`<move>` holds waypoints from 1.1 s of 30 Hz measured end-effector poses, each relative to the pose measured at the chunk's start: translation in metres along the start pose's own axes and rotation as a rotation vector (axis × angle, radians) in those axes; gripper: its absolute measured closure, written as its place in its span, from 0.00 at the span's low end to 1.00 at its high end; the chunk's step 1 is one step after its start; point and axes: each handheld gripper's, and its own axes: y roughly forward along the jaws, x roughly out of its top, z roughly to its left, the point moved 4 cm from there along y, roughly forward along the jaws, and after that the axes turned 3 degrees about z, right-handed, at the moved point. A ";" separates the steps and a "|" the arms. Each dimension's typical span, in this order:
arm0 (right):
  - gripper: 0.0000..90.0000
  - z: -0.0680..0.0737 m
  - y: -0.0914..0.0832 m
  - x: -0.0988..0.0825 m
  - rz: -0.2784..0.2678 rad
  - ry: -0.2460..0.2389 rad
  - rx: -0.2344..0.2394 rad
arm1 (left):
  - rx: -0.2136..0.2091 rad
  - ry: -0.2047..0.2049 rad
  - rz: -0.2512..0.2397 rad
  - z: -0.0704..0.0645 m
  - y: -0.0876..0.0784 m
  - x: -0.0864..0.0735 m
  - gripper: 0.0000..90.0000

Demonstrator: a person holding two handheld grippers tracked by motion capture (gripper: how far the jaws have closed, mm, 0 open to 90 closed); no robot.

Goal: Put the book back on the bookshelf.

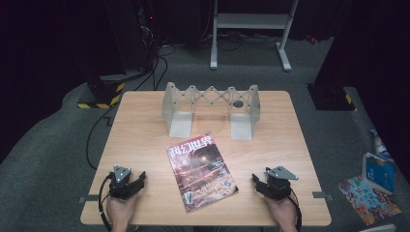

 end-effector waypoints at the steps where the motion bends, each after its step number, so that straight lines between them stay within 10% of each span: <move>1: 0.41 0.000 0.000 0.000 0.000 0.000 0.000 | 0.000 0.000 -0.001 0.000 0.000 0.000 0.43; 33: 0.41 0.001 0.000 0.000 0.000 -0.004 0.005 | -0.032 -0.030 0.005 0.003 -0.001 0.001 0.43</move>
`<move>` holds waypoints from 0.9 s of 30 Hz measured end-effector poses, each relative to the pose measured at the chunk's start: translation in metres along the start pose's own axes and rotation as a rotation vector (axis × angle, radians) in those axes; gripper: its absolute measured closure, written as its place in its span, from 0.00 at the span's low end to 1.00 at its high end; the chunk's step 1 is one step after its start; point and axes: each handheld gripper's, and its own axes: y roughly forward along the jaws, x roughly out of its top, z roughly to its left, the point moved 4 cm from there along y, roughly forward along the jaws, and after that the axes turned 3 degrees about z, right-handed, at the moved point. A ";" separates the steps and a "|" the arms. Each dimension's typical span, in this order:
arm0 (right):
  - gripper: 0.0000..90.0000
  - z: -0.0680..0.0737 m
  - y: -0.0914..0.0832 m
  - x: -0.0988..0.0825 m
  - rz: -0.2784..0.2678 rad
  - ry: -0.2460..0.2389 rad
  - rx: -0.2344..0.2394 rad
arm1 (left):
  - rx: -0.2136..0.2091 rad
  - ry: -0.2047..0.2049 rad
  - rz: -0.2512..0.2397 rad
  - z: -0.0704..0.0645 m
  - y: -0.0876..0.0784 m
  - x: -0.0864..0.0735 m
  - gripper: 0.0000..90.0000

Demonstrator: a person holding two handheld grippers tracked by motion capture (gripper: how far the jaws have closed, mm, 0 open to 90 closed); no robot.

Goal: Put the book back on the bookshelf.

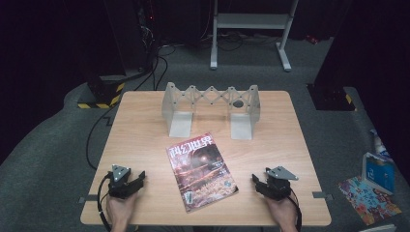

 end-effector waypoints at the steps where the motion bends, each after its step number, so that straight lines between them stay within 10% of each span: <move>1: 0.41 0.000 0.000 0.000 0.000 0.000 0.000 | -0.002 0.004 0.001 0.000 0.000 0.000 0.43; 27: 0.41 0.000 0.000 0.000 -0.001 -0.002 0.002 | -0.182 0.027 0.033 -0.061 0.007 0.008 0.40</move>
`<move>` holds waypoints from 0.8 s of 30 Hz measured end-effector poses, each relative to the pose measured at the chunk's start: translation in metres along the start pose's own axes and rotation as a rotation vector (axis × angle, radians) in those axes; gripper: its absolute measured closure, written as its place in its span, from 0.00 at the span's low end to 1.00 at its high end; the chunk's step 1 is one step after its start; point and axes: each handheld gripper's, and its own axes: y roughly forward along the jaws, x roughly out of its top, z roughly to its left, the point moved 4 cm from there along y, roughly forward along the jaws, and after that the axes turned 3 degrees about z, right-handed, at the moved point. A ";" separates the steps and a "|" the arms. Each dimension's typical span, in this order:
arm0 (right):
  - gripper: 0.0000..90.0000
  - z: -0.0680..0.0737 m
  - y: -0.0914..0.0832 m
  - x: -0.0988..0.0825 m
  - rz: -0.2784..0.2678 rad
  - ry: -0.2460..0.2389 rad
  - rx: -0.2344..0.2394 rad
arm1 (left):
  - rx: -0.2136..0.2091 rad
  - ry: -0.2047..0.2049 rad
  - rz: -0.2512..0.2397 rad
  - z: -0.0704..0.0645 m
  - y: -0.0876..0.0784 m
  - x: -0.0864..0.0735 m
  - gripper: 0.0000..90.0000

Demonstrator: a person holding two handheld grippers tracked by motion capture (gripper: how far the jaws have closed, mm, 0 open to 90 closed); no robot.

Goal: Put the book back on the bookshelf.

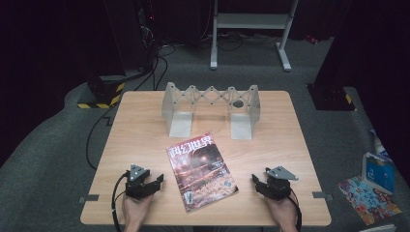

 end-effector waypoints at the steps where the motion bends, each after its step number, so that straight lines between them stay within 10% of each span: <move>1: 0.41 0.000 0.000 0.000 0.000 0.000 0.000 | -0.002 0.003 0.003 -0.002 0.001 0.001 0.40; 24: 0.41 0.000 0.000 0.000 0.000 -0.002 0.002 | -0.021 0.047 0.030 -0.037 0.032 0.025 0.39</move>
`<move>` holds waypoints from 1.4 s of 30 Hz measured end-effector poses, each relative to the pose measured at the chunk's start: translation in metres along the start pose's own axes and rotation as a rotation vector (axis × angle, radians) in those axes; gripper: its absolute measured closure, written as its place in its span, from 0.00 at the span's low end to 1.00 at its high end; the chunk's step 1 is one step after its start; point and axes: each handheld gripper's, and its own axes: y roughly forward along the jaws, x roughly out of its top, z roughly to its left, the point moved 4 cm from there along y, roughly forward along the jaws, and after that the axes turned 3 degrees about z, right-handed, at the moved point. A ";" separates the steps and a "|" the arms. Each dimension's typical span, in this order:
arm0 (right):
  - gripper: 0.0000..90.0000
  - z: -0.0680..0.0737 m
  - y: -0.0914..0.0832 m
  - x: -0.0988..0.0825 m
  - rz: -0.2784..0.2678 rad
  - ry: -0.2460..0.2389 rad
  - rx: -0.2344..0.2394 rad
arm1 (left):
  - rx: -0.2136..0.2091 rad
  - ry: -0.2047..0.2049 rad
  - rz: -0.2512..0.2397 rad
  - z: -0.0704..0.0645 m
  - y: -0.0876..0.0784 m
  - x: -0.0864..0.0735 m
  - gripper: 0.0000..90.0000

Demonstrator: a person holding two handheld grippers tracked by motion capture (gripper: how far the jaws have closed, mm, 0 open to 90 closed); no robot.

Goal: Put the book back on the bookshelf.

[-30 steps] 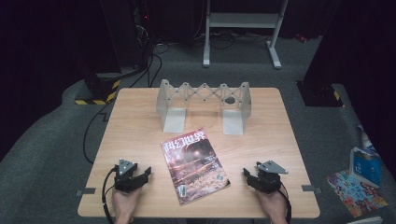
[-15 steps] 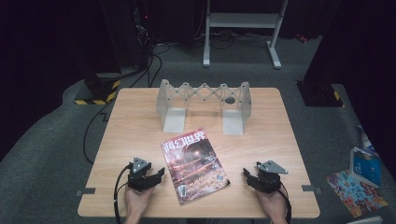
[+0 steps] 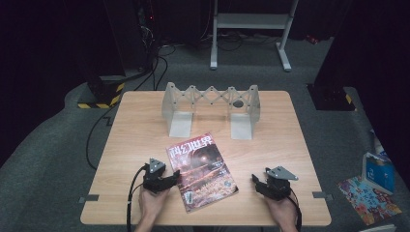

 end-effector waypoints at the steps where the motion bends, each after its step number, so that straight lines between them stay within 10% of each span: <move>1: 0.41 0.000 0.000 0.000 0.000 0.000 0.000 | -0.003 0.000 -0.001 -0.001 0.002 0.002 0.39; 29: 0.41 0.001 0.000 0.000 0.000 -0.004 0.005 | -0.059 0.146 0.019 -0.016 0.023 0.021 0.40; 42: 0.41 0.001 0.000 0.000 0.000 -0.007 0.007 | -0.110 0.250 0.012 -0.045 0.039 0.033 0.42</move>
